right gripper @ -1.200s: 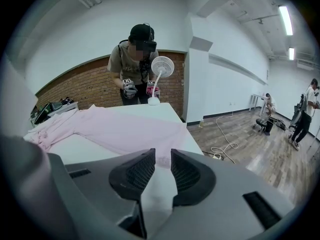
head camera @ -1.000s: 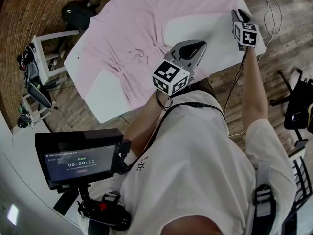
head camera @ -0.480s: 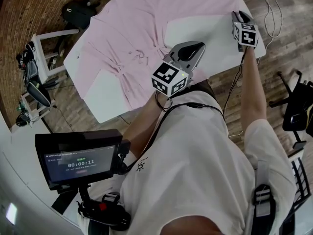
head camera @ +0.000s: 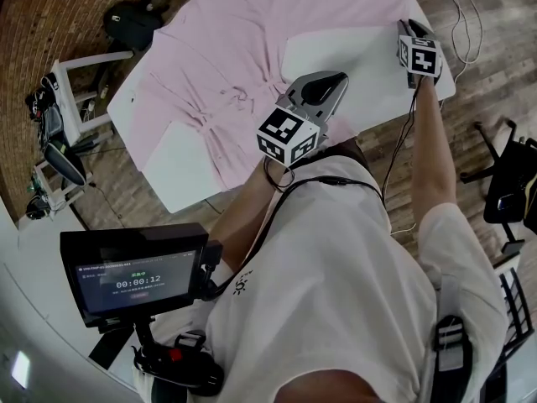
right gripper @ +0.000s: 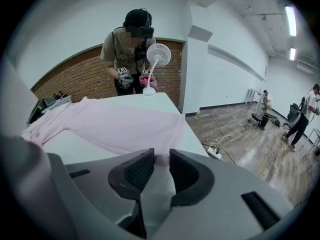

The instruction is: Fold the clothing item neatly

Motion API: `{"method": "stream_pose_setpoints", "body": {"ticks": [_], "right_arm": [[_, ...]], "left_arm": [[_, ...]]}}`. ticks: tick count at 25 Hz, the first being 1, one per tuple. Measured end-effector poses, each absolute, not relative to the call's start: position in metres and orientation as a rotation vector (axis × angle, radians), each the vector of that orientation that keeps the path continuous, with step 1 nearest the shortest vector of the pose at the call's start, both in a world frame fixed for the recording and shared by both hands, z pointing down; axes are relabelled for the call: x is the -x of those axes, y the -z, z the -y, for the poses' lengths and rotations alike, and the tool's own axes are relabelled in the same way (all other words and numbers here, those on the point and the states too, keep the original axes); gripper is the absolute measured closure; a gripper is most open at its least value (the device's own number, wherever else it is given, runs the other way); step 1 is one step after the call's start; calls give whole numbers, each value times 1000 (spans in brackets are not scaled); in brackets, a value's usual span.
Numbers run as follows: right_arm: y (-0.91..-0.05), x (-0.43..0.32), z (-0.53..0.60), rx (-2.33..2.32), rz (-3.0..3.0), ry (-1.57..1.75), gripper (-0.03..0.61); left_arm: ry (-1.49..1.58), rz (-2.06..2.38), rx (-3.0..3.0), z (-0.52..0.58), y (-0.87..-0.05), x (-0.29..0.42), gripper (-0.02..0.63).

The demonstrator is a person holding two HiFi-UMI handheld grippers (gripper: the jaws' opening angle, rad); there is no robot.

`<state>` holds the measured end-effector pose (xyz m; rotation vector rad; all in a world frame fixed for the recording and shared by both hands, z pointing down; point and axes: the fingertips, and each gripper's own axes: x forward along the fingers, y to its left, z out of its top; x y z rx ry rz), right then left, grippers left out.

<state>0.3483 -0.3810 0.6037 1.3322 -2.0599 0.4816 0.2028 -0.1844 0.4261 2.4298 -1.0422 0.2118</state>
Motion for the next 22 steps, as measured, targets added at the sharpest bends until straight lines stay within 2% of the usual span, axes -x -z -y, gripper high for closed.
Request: {"method": "stream_pose_setpoints", "body": {"ticks": [7,22], "right_arm": [[-606,-347,381,-1326,2050,-525,529],[-580,-335,379,-1334,2103,-447,537]], "left_arm": [[-208,1042,-2427,183,-426,-201,610],[-171,1060,-2433,180,-418,-189,609]]}}
